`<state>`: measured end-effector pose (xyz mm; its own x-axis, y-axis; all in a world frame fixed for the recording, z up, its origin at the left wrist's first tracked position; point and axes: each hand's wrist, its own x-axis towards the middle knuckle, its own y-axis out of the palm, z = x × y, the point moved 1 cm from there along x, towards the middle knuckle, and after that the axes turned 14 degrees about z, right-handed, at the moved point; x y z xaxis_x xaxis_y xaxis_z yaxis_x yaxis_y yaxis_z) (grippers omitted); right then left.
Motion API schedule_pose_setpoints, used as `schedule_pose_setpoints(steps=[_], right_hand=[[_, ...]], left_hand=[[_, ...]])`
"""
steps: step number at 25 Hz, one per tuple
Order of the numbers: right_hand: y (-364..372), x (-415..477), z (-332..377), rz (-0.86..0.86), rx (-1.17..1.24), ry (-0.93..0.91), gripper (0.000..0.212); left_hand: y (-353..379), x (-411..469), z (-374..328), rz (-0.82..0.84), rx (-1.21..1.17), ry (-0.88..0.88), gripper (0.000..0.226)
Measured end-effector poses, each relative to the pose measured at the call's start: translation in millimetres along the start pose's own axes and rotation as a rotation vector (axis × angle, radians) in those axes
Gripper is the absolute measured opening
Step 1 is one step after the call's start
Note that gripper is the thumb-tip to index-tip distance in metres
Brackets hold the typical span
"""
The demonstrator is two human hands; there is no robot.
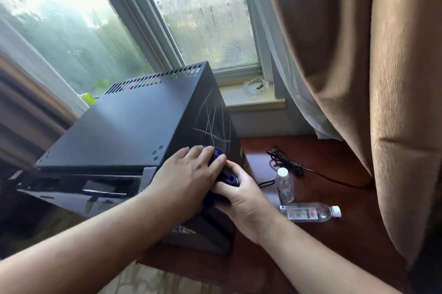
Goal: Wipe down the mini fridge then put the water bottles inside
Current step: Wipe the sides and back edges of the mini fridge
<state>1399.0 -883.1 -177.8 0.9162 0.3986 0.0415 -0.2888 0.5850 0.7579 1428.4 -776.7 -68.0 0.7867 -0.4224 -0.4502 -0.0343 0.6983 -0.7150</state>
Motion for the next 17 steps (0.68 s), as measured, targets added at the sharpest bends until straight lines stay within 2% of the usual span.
schedule_pose_setpoints(steps=[3, 5, 8, 13, 17], right_hand=[[-7.3, -4.6, 5.6, -0.025, 0.006, 0.022, 0.058], [-18.2, -8.0, 3.3, -0.067, -0.159, 0.054, 0.065], [-21.7, -0.7, 9.3, -0.104, -0.483, 0.070, 0.061], [-16.4, 22.7, 24.3, -0.065, -0.494, -0.013, 0.054], [-21.2, 53.3, 40.1, -0.198, -0.545, -0.070, 0.055]], left_hand=[[-6.4, 6.3, 3.6, -0.016, 0.012, -0.001, 0.049], [-10.9, 7.9, -0.7, -0.032, -0.009, -0.020, 0.037], [-17.9, 18.2, 7.9, -0.026, 0.003, 0.008, 0.040], [-22.8, 33.5, 36.1, 0.008, -0.001, 0.094, 0.046], [-40.7, 60.5, 70.2, 0.007, -0.044, 0.135, 0.051]])
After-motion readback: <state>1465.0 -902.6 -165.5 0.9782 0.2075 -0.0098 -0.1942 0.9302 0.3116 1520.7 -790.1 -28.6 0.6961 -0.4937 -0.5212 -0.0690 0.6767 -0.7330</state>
